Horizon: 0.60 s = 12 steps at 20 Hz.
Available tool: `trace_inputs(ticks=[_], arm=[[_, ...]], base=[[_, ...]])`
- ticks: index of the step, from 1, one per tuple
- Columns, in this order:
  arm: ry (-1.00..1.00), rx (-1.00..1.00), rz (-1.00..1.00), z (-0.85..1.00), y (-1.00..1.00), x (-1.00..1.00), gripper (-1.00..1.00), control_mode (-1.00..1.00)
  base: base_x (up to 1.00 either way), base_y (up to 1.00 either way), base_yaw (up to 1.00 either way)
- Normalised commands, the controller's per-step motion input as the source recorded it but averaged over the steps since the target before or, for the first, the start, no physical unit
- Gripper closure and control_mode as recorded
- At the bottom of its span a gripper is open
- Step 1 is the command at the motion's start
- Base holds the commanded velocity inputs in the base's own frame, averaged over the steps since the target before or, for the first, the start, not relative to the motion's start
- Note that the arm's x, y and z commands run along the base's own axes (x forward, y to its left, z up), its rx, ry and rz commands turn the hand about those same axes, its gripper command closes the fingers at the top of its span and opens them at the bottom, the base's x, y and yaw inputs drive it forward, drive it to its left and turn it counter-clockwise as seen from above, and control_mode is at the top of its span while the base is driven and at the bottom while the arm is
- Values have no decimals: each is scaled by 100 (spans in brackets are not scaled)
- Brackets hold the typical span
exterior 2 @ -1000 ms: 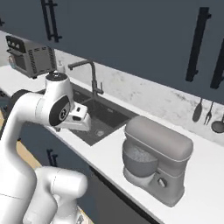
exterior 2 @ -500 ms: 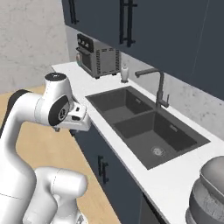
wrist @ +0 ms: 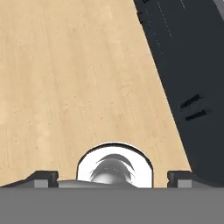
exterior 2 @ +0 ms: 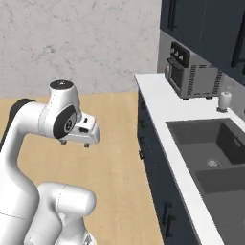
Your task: Navigate to the coffee machine.
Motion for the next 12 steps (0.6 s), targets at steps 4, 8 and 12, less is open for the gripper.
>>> trace_inputs(ticks=[4, 8, 12], arm=[[0, 0, 0, 0, 0, 0, -100, 100], [0, 0, 0, 0, 0, 0, -100, 100], [0, 0, 0, 0, 0, 0, -100, 100]], base=[[6, 43, 81], [1, 36, 86], [2, 36, 86]])
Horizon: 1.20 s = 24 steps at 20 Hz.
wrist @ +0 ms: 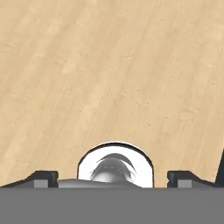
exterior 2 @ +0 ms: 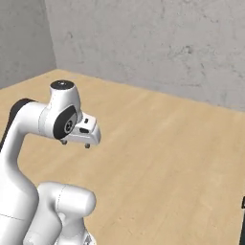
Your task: Navigate to the coffee machine.
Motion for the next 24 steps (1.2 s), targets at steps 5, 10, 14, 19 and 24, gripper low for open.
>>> trace_inputs(ticks=[5, 10, 14, 19, 24], arm=[[0, 0, 0, 0, 0, 0, -100, 100], [0, 0, 0, 0, 0, 0, -100, 100], [0, 0, 0, 0, 0, 0, -100, 100], [0, 0, 0, 0, 0, 0, -100, 100], [0, 0, 0, 0, 0, 0, -100, 100]], base=[[18, 45, 80], [27, 51, 77], [26, 46, 80], [45, 35, 80], [85, 19, 74]])
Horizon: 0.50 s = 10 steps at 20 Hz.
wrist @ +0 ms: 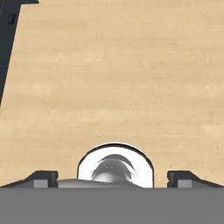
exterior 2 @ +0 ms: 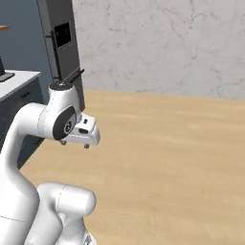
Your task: Navigate to the coffee machine.
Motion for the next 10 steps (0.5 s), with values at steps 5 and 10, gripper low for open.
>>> trace_inputs(ticks=[5, 10], arm=[[0, 0, 0, 0, 0, 0, -100, 100], [0, 0, 0, 0, 0, 0, -100, 100]], base=[[100, 4, 69], [100, 2, 68]])
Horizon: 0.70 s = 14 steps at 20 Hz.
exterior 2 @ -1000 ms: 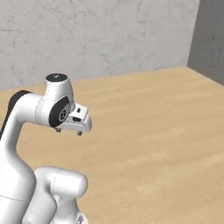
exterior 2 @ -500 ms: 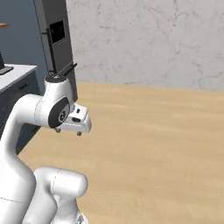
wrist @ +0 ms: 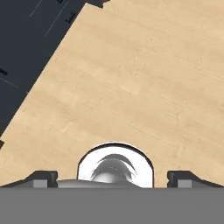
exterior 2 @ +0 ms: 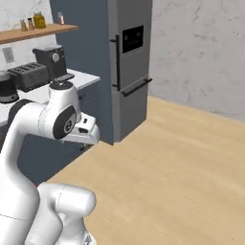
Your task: Navigate to the coffee machine.
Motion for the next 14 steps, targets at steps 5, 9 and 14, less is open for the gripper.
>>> trace_inputs(ticks=[5, 9, 14], arm=[[0, 0, 0, 0, 0, 0, -100, 100], [0, 0, 0, 0, 0, 0, -100, 100], [0, 0, 0, 0, 0, 0, -100, 100]], base=[[100, 2, 69], [100, 2, 68], [100, 4, 68]])
